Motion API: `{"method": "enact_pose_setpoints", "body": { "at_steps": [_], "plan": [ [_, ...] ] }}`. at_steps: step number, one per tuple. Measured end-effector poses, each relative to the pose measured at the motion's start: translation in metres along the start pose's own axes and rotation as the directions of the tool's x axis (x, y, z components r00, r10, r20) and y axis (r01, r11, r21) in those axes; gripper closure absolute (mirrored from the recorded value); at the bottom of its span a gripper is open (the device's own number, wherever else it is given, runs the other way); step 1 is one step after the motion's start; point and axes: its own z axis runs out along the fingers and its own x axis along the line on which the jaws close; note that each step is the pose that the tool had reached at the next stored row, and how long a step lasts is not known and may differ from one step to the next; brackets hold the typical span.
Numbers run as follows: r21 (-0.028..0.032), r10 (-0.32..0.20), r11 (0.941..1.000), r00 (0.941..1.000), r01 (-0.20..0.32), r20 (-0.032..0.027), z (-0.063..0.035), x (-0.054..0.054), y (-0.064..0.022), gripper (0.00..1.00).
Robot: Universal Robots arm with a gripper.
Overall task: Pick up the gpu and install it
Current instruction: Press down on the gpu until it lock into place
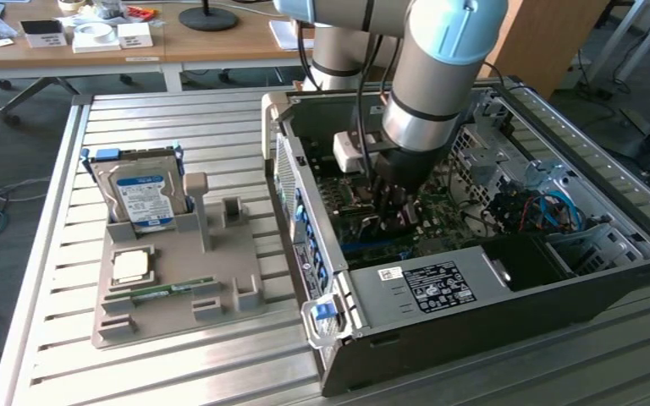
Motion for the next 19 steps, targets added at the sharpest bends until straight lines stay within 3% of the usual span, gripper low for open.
{"method": "enact_pose_setpoints", "body": {
  "at_steps": [19],
  "plan": [
    [0.0006,0.0,1.0,1.0,0.0,0.0012,-0.0009,-0.0006,0.0,0.73]
  ]
}}
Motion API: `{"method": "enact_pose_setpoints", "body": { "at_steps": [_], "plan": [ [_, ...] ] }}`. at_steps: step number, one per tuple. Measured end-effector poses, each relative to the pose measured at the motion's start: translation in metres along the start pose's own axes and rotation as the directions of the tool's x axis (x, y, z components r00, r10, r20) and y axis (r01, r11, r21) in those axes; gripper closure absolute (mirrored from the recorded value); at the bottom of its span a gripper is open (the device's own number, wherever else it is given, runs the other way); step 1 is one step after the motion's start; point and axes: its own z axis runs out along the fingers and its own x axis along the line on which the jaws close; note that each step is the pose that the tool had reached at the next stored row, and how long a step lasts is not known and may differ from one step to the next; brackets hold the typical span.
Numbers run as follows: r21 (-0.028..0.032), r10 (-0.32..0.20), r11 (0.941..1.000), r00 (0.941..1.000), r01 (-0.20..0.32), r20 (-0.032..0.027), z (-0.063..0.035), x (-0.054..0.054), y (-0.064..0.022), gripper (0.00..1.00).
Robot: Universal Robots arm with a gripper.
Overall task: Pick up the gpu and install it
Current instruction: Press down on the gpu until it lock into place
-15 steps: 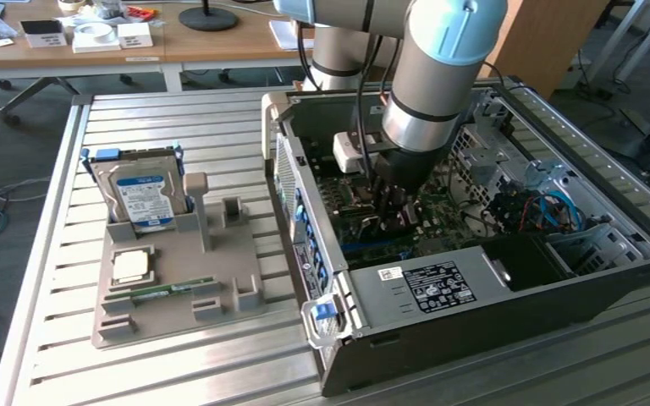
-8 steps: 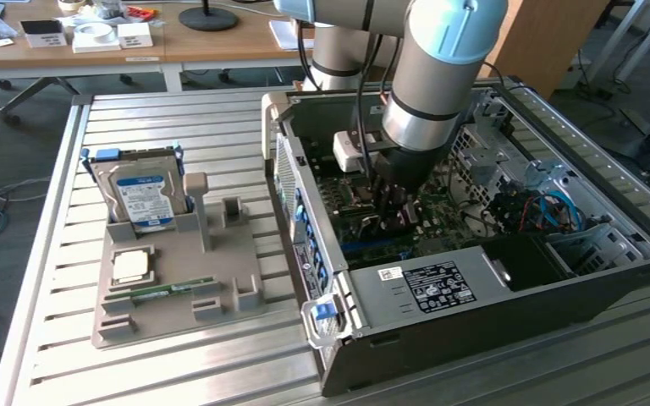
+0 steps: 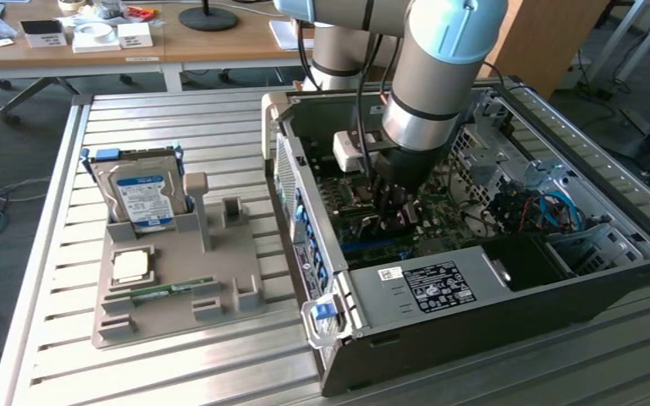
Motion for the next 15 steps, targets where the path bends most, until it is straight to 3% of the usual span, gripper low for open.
{"method": "enact_pose_setpoints", "body": {
  "at_steps": [15],
  "plan": [
    [0.0003,0.0,1.0,1.0,0.0,0.0006,0.0045,0.0001,0.0003,0.73]
  ]
}}
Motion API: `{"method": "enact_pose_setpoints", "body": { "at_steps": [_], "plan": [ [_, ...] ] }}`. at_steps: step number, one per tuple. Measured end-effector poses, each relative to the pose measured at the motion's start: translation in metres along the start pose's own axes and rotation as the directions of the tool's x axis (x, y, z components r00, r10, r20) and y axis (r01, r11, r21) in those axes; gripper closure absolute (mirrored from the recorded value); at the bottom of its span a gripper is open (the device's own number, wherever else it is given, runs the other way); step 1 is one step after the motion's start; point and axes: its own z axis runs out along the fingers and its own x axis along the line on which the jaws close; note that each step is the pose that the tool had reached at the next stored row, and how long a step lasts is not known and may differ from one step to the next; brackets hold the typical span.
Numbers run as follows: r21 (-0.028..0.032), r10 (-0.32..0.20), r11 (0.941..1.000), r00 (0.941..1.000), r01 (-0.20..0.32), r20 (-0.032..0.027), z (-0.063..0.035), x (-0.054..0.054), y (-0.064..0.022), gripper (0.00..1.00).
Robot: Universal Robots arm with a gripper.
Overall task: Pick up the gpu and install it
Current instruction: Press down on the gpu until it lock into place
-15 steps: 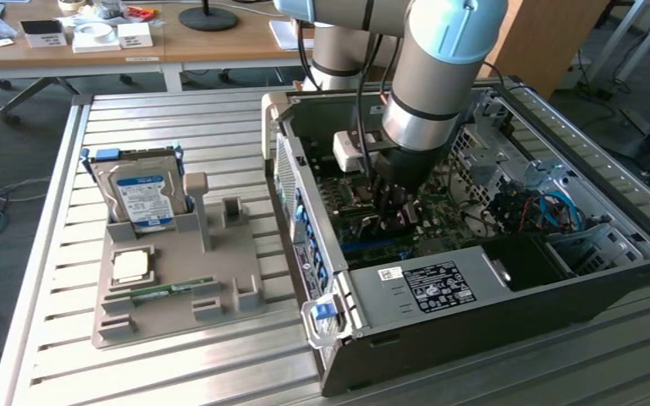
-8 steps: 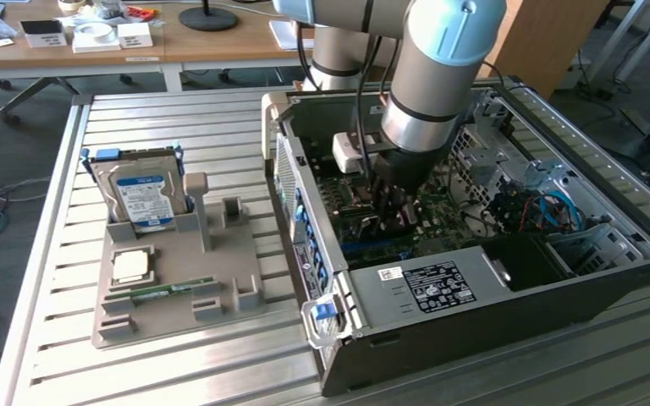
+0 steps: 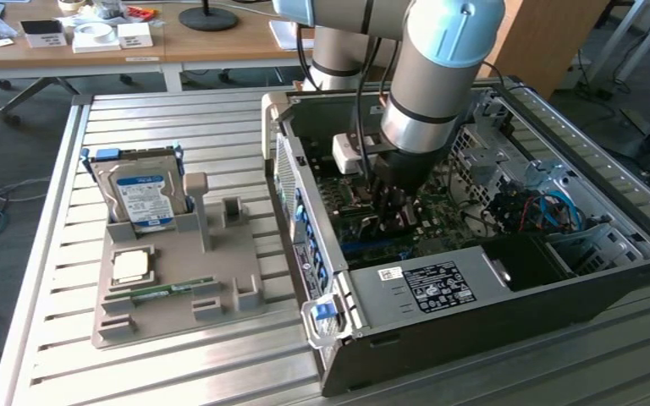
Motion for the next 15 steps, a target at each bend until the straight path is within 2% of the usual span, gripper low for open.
{"method": "enact_pose_setpoints", "body": {
  "at_steps": [2,15],
  "plan": [
    [0.0005,0.0,1.0,1.0,0.0,0.0011,-0.0013,-0.0002,-0.0001,0.73],
    [-0.0001,0.002,1.0,1.0,-0.002,-0.0016,-0.0025,0.0,0.0004,0.73]
  ]
}}
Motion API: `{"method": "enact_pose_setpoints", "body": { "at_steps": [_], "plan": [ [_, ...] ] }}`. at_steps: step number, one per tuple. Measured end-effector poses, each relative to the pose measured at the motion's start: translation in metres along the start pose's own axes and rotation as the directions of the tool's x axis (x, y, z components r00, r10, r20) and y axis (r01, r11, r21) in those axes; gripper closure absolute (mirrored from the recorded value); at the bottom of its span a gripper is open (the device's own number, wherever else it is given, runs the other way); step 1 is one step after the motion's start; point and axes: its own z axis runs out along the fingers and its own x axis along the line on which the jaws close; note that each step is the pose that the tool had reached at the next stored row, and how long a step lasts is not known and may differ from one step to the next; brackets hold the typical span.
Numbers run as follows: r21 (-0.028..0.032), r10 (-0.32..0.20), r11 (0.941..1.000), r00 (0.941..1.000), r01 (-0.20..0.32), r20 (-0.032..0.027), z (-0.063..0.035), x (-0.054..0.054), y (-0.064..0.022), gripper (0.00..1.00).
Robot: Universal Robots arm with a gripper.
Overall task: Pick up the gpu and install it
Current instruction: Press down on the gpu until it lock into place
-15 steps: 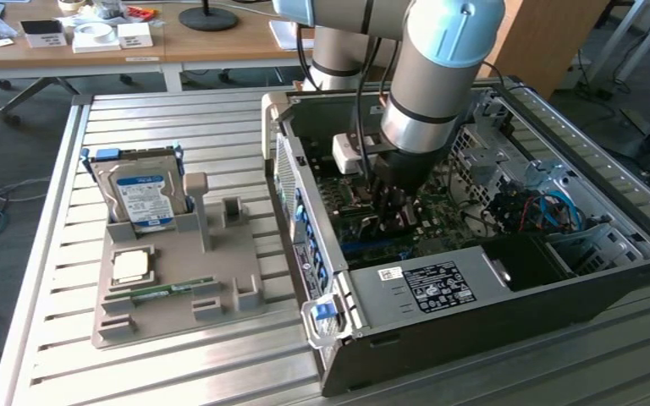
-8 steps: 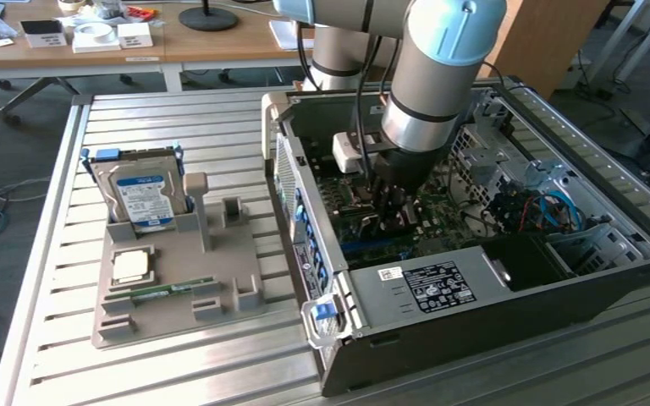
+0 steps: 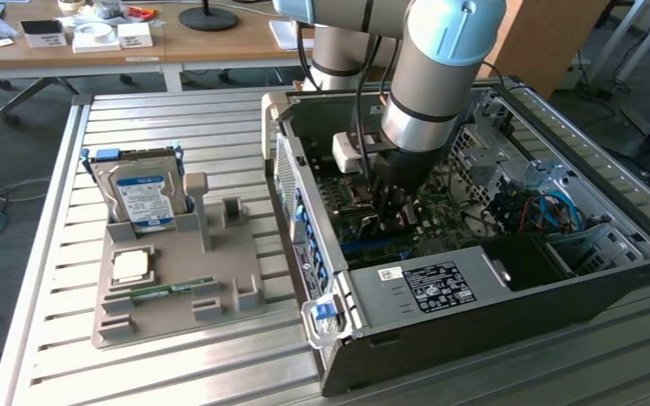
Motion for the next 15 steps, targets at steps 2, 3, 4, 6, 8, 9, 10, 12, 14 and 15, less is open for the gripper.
{"method": "enact_pose_setpoints", "body": {
  "at_steps": [2,3,4,6,8,9,10,12,14,15],
  "plan": [
    [0.0,0.0,1.0,1.0,0.0,0.0,0.0,0.0,0.0,0.73],
    [-0.0001,0.0,1.0,1.0,0.0,-0.0003,0.0,0.0,0.0,0.73],
    [0.0001,0.0,1.0,1.0,0.0,-0.0003,0.0003,0.0,0.0,0.73],
    [0.0001,0.0,1.0,1.0,0.0,-0.0003,0.001,0.0,0.0001,0.73],
    [-0.0001,0.0,1.0,1.0,0.0,-0.0006,0.0015,0.0001,0.0001,0.73],
    [-0.0001,0.0,1.0,1.0,0.0,-0.0009,0.0018,0.0002,0.0001,0.73],
    [0.0,0.0,1.0,1.0,0.0,-0.0007,0.0022,0.0002,0.0001,0.73],
    [-0.0001,0.0,1.0,1.0,0.0,-0.0006,0.0031,0.0002,0.0002,0.73],
    [0.0,0.0,1.0,1.0,0.0,-0.0005,0.004,0.0003,0.0004,0.73],
    [0.0,0.0,1.0,1.0,0.0,-0.0007,0.0045,0.0003,0.0005,0.73]
  ]
}}
